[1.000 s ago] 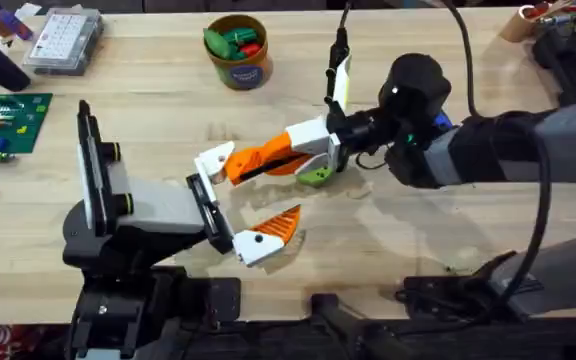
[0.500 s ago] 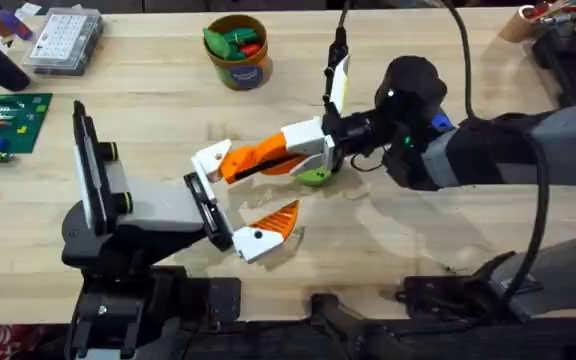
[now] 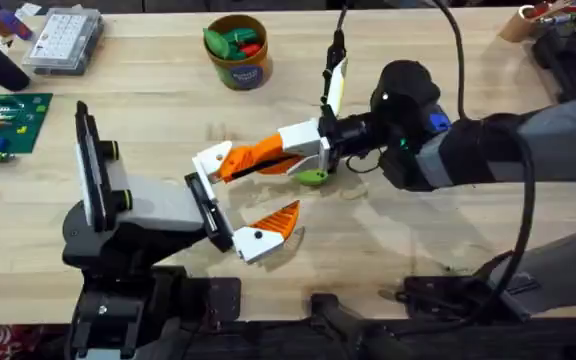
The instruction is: Pick up the gripper from the table and insert it into the empty holder that is missing its gripper. Then pick up a screw, insert it into the mounting hole, and use the screwdriver to tighten it. Finally, clean up the table by picking up the vegetable and placing it into the bucket.
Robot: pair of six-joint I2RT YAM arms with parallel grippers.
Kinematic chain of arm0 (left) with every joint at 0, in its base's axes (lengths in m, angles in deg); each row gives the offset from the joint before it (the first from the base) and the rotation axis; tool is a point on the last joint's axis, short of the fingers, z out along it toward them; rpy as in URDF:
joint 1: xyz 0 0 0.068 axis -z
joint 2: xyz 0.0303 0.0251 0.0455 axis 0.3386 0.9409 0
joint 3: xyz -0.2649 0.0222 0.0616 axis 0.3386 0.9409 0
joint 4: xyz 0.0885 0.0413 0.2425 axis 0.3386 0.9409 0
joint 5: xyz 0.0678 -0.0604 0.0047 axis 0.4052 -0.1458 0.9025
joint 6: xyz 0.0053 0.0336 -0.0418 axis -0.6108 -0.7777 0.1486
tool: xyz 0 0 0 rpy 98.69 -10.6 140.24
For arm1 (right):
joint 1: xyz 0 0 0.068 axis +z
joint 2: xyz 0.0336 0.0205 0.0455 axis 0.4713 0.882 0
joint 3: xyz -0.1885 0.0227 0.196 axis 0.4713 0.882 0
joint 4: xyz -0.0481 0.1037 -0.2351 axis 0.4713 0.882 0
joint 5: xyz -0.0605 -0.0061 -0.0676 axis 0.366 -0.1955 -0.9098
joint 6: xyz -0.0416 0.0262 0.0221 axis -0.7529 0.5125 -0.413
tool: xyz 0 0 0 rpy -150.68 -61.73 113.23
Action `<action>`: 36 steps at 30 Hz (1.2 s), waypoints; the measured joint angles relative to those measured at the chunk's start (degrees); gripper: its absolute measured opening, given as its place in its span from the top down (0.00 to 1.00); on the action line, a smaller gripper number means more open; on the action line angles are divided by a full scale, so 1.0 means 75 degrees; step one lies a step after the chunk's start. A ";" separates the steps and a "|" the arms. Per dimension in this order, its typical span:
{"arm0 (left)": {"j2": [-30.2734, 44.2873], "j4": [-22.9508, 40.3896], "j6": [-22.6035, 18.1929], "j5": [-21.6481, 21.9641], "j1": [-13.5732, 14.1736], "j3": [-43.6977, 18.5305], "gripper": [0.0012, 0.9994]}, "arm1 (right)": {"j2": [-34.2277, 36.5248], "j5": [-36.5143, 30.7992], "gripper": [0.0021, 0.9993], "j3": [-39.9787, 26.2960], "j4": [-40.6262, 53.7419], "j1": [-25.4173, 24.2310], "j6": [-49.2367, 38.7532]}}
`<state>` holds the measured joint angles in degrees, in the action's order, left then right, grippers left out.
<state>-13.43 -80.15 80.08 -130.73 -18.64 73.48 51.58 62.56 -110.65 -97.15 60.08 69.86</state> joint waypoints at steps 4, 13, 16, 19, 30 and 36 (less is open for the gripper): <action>0.0000 0.0009 0.0006 -0.0050 0.0000 -0.0003 0.01 | 0.0000 -0.0060 0.98 0.0000 0.0000 0.0039 -0.0009; 0.0000 0.0015 0.0000 -0.0107 0.0000 -0.0003 0.01 | 0.0001 -0.0201 0.98 -0.0066 0.0046 0.0152 -0.0023; 0.0000 0.0015 0.0000 -0.0107 0.0000 -0.0003 0.01 | 0.0057 -0.0227 0.98 -0.0150 0.0091 0.0199 -0.0023; 0.0000 0.0015 0.0000 -0.0107 0.0000 -0.0003 0.01 | 0.0133 -0.0256 0.98 -0.0242 0.0106 0.0257 -0.0023; -0.0003 0.0009 0.0003 -0.0046 -0.0003 -0.0003 0.01 | 0.0367 -0.0189 0.98 -0.0501 0.0108 0.0265 -0.0023; -0.0003 0.0009 0.0000 -0.0046 -0.0003 -0.0003 0.01 | 0.0367 -0.0186 0.98 -0.0501 0.0108 0.0265 -0.0023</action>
<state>-13.45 -80.09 80.08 -131.07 -18.67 73.46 54.33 61.16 -114.41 -96.34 62.07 69.69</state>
